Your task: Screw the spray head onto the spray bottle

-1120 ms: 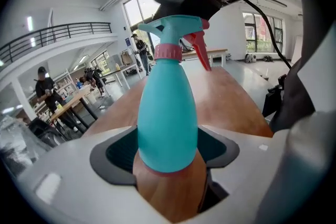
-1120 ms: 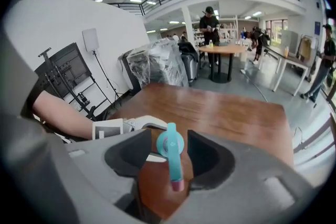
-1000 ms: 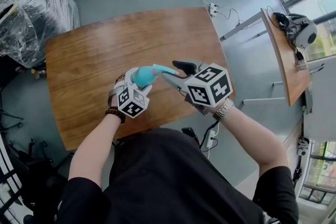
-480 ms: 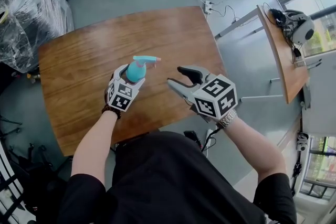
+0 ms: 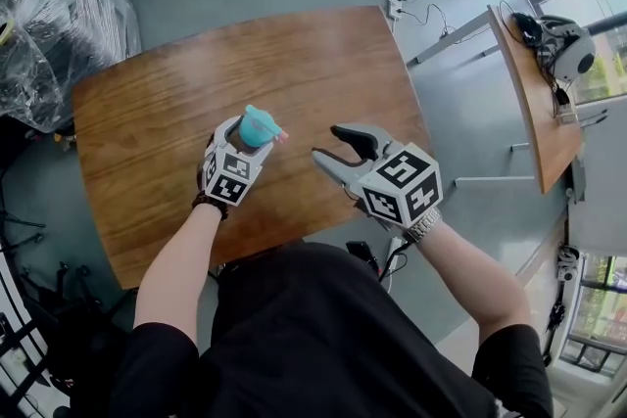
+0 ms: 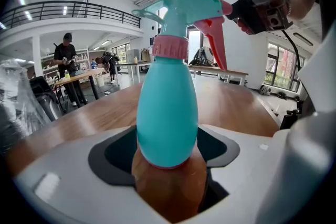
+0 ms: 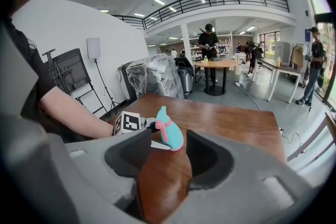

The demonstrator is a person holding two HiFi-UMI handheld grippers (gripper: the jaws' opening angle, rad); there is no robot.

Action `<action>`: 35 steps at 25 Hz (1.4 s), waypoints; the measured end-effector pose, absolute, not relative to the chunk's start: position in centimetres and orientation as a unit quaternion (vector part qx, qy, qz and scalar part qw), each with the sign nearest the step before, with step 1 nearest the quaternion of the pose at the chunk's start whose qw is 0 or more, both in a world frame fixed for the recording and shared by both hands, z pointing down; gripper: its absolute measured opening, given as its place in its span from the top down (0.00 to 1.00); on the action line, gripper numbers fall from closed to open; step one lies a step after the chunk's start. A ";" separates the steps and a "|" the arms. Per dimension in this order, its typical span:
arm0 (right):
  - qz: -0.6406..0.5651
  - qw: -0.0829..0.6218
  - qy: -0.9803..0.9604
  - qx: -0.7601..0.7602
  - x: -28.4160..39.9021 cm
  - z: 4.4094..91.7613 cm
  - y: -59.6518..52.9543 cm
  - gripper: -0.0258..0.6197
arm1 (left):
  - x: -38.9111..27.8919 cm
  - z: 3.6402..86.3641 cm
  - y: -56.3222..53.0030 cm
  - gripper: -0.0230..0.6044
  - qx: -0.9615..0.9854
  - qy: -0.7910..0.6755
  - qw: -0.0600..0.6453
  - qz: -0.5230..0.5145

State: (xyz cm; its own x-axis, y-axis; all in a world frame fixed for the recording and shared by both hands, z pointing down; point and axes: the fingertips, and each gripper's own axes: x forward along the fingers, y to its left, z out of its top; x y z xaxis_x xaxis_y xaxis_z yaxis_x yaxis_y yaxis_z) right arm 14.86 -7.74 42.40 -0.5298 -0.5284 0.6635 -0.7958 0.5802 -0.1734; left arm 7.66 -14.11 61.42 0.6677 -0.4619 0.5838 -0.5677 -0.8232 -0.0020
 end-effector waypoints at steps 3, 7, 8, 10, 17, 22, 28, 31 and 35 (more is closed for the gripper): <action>0.244 0.270 -0.842 0.398 14.4 42.9 -7.7 0.66 | 7.3 61.0 -14.0 0.34 0.909 -0.282 0.091 0.294; 0.244 0.255 -0.844 0.405 13.2 43.7 -7.4 0.66 | 6.4 60.1 -13.6 0.33 0.908 -0.285 0.091 0.292; 0.240 0.251 -0.844 0.408 12.9 43.8 -7.3 0.66 | 6.0 59.7 -13.4 0.33 0.908 -0.287 0.091 0.290; 0.226 0.243 -0.846 0.416 12.3 43.9 -7.3 0.70 | 5.2 58.8 -12.9 0.36 0.909 -0.293 0.091 0.283; 0.185 0.204 -0.850 0.449 10.3 43.6 -7.0 0.97 | 2.3 53.4 -11.1 0.70 0.908 -0.328 0.102 0.241; 0.186 0.180 -0.846 0.465 9.7 43.6 -6.9 0.97 | 2.5 48.9 -10.0 0.92 0.914 -0.334 0.123 0.195; 0.183 0.163 -0.843 0.480 9.5 43.6 -7.0 0.97 | 4.1 44.6 -8.5 0.94 0.928 -0.307 0.147 0.151; 0.177 0.156 -0.843 0.483 9.4 43.5 -6.9 0.97 | 4.6 43.3 -8.2 0.94 0.931 -0.303 0.144 0.145; 0.171 0.153 -0.846 0.482 9.0 43.4 -6.9 0.97 | 4.8 42.7 -8.4 0.94 0.931 -0.304 0.137 0.147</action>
State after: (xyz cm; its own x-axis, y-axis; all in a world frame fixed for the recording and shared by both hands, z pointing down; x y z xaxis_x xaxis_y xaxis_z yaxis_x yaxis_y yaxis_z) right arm 9.03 -6.94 43.43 -0.4885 -0.7632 0.4230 -0.8676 0.4767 -0.1418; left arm 4.80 -8.37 42.75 0.7724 -0.5254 0.3568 -0.6060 -0.7778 0.1666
